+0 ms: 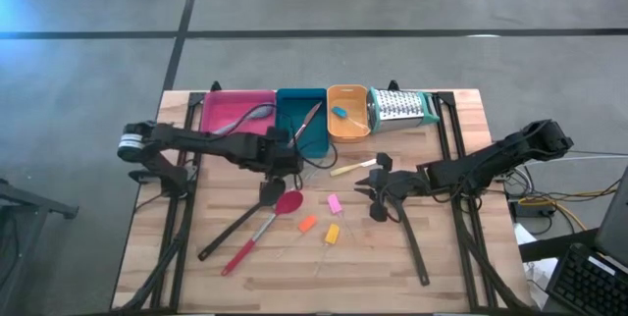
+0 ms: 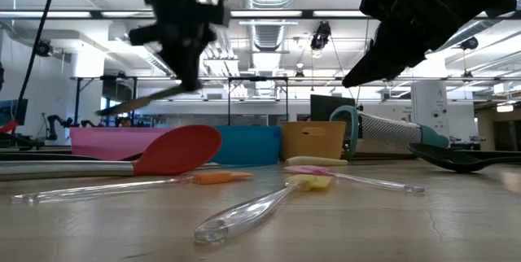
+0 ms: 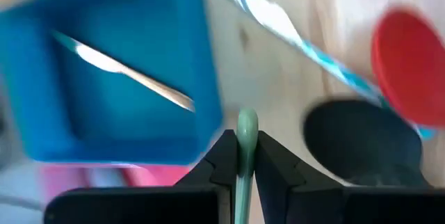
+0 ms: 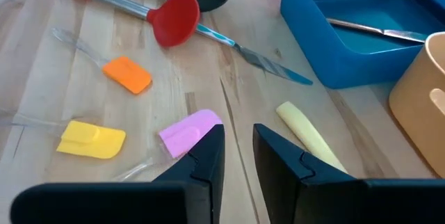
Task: Pick & Place Kitchen Items
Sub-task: Put the green knife into the blue bin
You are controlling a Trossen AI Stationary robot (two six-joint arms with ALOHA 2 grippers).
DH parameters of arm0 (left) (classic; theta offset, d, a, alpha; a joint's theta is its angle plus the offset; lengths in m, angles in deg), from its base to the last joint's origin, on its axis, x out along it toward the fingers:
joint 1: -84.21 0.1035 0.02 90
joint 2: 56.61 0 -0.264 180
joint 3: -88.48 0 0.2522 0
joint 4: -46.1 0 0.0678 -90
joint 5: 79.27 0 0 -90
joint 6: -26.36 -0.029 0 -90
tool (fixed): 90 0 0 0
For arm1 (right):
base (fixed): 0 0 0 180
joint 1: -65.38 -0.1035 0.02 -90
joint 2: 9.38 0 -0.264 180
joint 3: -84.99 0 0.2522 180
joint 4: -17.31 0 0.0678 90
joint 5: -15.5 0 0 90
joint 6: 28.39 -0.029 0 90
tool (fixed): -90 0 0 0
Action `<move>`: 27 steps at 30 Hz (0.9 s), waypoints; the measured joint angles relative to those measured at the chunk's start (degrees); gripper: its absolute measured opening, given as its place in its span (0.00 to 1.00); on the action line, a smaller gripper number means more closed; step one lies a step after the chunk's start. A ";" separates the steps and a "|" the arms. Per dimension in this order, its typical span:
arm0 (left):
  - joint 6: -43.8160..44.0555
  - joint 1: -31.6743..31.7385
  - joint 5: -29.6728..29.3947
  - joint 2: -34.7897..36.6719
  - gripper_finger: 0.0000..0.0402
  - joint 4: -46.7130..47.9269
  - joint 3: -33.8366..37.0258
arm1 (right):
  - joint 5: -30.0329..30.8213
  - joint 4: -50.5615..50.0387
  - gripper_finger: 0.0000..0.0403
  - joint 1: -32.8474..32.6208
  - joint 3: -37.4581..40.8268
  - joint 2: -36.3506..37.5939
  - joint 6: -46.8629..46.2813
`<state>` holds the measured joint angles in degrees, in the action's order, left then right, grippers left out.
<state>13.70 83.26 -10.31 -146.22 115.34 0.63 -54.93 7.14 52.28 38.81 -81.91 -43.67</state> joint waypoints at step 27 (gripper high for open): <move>-62.23 3.57 6.80 13.67 0.08 -58.23 28.12 | -0.02 2.16 0.17 0.09 0.12 0.00 3.74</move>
<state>-48.53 86.83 -3.50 -132.55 57.11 28.75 -54.95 9.30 52.37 38.93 -81.91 -39.94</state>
